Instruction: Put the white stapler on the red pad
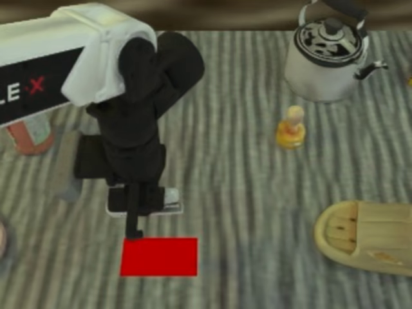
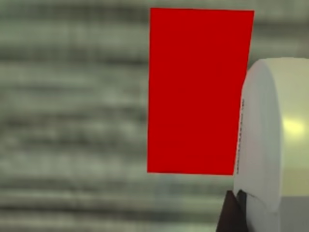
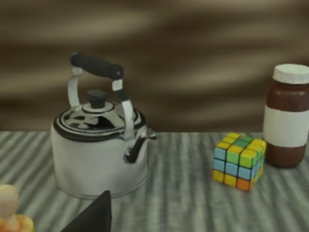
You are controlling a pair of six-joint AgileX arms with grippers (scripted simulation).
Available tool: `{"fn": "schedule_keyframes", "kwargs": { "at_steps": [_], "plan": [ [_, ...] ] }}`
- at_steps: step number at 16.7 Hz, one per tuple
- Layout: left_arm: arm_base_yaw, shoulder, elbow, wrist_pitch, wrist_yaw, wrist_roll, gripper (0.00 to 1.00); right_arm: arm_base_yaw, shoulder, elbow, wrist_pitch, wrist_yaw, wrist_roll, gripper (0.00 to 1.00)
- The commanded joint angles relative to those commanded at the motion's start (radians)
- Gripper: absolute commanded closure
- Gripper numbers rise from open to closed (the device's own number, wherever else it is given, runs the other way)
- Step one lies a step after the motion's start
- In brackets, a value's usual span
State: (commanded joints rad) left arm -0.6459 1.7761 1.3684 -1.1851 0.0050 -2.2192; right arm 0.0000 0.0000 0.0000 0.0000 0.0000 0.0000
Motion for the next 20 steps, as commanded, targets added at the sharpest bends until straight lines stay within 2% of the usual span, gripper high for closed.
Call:
{"fn": "schedule_keyframes", "kwargs": {
  "at_steps": [4,11,16,20],
  "plan": [
    [-0.003,0.022,-0.052,0.072,-0.001,0.003,1.00,0.000,0.000,0.000,0.000,0.000,0.000,0.00],
    [-0.008,0.117,-0.243,0.367,0.001,-0.003,1.00,0.000,0.000,0.000,0.000,0.000,0.000,0.00],
    [-0.009,0.126,-0.260,0.388,0.001,-0.004,1.00,0.000,0.000,0.000,0.000,0.000,0.000,0.00],
    [-0.009,0.126,-0.260,0.388,0.001,-0.004,0.70,0.000,0.000,0.000,0.000,0.000,0.000,0.00]
  ]
}}
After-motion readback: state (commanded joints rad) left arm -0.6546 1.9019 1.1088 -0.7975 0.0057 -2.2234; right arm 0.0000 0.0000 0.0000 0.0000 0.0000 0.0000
